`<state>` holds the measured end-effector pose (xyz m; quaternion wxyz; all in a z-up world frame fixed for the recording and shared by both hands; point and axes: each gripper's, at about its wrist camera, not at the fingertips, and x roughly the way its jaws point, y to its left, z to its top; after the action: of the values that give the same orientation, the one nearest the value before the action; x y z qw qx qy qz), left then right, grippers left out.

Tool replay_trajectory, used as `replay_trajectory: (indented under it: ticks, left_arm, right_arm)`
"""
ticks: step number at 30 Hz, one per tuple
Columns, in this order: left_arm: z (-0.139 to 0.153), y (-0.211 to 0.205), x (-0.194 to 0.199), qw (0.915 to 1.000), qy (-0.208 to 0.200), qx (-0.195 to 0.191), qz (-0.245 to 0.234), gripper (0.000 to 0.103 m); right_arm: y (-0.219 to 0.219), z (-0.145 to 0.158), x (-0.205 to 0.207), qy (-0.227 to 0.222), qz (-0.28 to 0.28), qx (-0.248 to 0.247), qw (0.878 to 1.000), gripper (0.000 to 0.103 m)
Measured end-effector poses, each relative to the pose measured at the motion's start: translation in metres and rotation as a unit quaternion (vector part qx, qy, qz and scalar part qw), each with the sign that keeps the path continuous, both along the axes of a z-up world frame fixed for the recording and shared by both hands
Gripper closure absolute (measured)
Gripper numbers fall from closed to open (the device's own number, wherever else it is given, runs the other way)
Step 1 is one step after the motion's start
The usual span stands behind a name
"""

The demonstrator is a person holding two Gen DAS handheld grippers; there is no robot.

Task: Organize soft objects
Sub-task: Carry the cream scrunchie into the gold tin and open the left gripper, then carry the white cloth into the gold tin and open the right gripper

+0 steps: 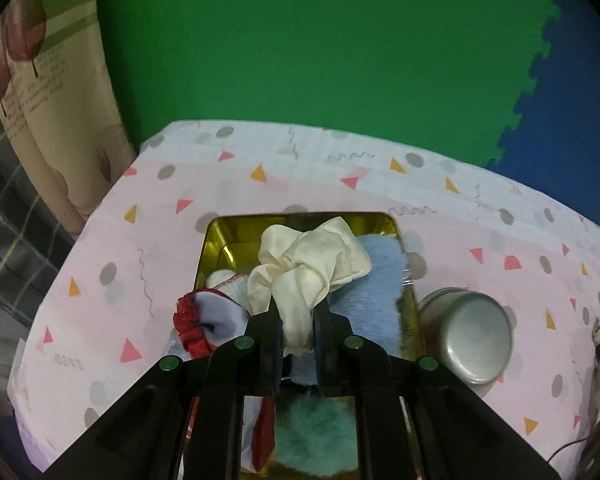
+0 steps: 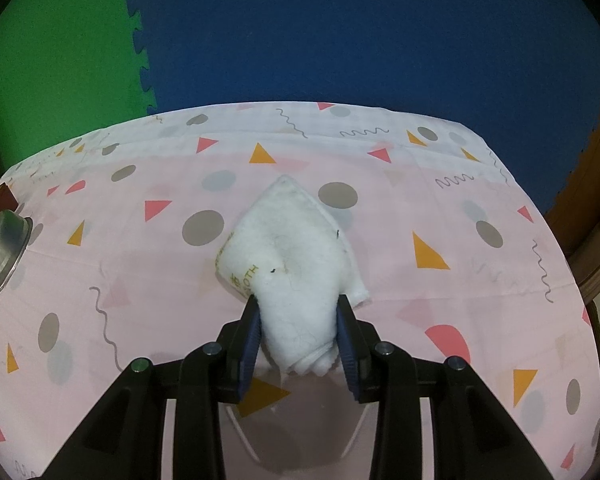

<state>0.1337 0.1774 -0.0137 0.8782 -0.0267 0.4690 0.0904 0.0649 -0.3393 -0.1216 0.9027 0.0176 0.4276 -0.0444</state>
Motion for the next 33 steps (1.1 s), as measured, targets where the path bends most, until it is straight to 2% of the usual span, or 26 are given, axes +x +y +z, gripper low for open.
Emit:
replay_trajectory:
  ticks: [6, 8, 10, 12, 16, 20, 25, 28, 33]
  left_arm:
    - [-0.017, 0.005, 0.002, 0.9999, 0.016, 0.003, 0.005, 0.086]
    - [-0.018, 0.003, 0.000, 0.9999, 0.015, 0.006, 0.002, 0.081]
    - [-0.017, 0.000, -0.002, 0.9999, 0.011, 0.014, 0.001, 0.069]
    - [-0.013, -0.003, -0.004, 0.9997, 0.004, 0.026, -0.002, 0.063]
    - [-0.001, -0.011, -0.014, 0.9988, -0.016, 0.046, -0.010, 0.042]
    - [0.012, -0.018, -0.028, 0.9974, -0.036, 0.061, -0.017, 0.038]
    - [0.024, -0.021, -0.047, 0.9972, -0.052, 0.049, -0.022, 0.036]
    - [0.028, -0.019, -0.057, 0.9974, -0.056, 0.039, -0.025, 0.032]
    - [0.034, -0.011, -0.075, 0.9974, -0.062, 0.030, -0.019, 0.031]
  right_arm:
    - [-0.003, 0.001, -0.001, -0.005, 0.000, 0.008, 1.000, 0.068]
    - [-0.003, 0.003, -0.003, -0.010, 0.000, 0.008, 1.000, 0.068]
    - [-0.001, 0.005, -0.004, -0.013, 0.002, 0.005, 1.000, 0.069]
    - [0.000, 0.007, -0.005, -0.016, 0.002, 0.005, 1.000, 0.069]
    - [0.003, 0.013, -0.008, -0.021, 0.003, 0.014, 1.000, 0.069]
    - [0.009, 0.024, -0.012, -0.030, 0.010, 0.017, 0.999, 0.069]
    - [0.025, 0.043, -0.019, -0.039, 0.027, 0.030, 0.998, 0.069]
    - [0.046, 0.057, -0.023, -0.046, 0.052, 0.037, 0.997, 0.069]
    - [0.091, 0.075, -0.024, -0.052, 0.101, 0.048, 0.992, 0.069]
